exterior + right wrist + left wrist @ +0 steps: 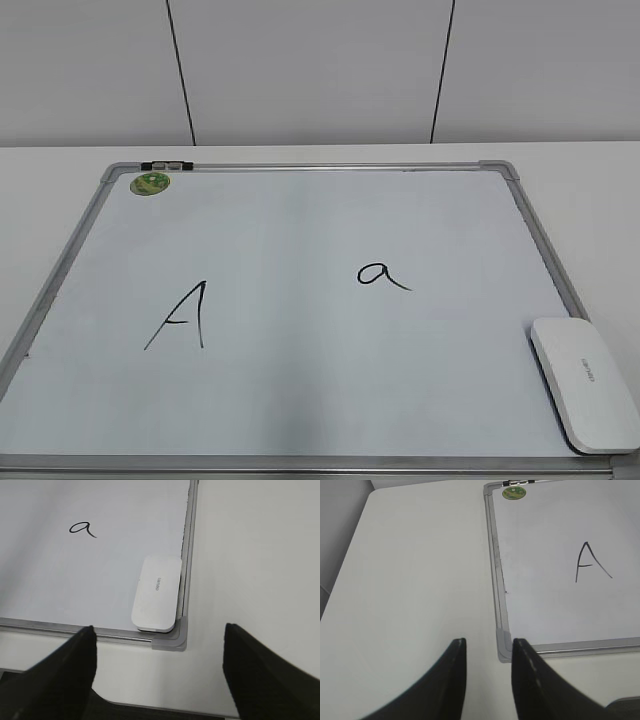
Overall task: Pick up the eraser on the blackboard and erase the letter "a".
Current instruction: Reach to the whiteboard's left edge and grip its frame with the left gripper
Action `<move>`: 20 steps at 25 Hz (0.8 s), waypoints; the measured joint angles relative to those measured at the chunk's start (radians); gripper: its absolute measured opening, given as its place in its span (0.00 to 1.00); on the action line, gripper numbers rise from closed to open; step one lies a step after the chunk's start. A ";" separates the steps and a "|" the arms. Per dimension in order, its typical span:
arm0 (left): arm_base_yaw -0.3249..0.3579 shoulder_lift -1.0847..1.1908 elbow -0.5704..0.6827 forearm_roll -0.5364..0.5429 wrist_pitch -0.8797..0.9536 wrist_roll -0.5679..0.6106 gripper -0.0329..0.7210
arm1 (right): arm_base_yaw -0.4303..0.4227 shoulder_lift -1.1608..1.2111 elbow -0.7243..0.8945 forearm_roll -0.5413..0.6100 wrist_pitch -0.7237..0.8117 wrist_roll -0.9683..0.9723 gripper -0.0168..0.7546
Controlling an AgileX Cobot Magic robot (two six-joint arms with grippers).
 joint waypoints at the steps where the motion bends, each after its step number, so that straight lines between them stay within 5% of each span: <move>1: 0.000 0.000 0.000 0.000 0.000 0.000 0.34 | 0.000 0.000 0.000 0.000 0.000 0.000 0.78; 20: 0.000 0.000 0.000 0.000 0.000 0.000 0.34 | 0.000 0.000 0.000 0.000 0.000 0.000 0.78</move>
